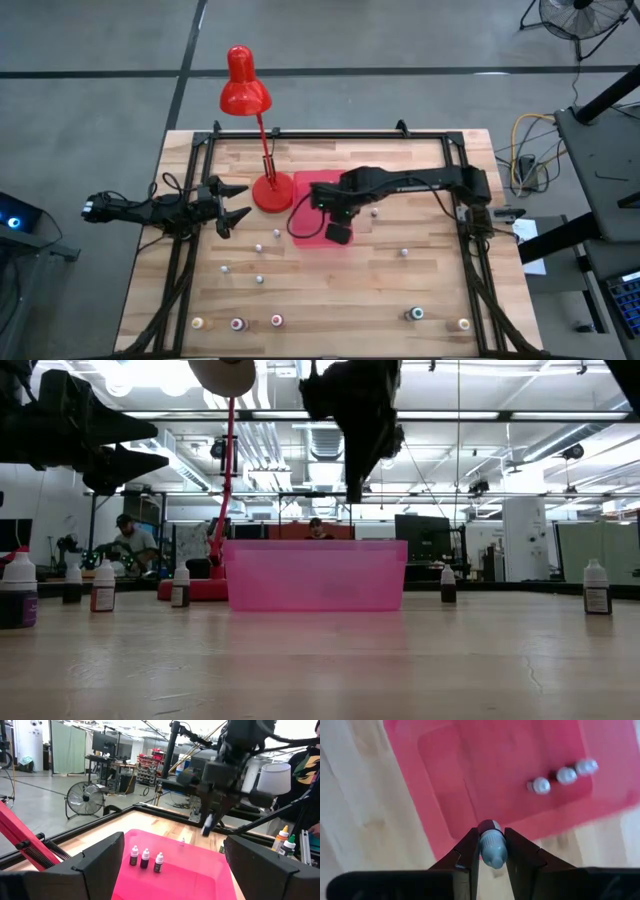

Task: Pick & Place food coloring
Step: Put the small black food coloring bottle into the bin

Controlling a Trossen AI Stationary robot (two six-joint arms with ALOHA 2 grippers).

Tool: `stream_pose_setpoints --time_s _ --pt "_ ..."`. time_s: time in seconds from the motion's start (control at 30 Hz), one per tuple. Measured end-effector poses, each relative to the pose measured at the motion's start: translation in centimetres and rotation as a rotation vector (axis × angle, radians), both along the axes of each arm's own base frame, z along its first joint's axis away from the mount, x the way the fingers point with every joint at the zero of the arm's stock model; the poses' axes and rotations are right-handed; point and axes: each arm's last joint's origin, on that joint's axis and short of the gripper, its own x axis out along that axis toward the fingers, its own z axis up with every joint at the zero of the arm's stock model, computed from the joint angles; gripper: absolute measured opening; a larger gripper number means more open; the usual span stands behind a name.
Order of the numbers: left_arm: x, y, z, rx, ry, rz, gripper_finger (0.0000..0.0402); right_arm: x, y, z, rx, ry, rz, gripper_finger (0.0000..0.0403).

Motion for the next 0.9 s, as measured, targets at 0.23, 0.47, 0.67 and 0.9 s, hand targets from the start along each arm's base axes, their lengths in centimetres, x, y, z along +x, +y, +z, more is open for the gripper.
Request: stream_pose_setpoints --time_s 0.23,0.47,0.67,0.9 --pt "0.0 0.0 0.0 0.000 0.000 0.000 0.0314 0.7 -1.2 -2.6 -0.047 0.012 0.274 0.0064" --pt "0.0 0.0 0.0 0.000 0.000 0.001 0.0314 0.8 -2.2 -3.6 -0.118 0.007 0.519 0.0064" --pt "0.0 0.0 0.0 0.000 0.000 0.000 0.0314 0.7 -3.4 -4.8 -0.164 0.021 0.665 0.0064" --pt "0.0 0.0 0.0 0.000 0.000 0.001 0.0314 0.9 -3.8 -5.6 -0.218 0.006 0.805 0.0064"
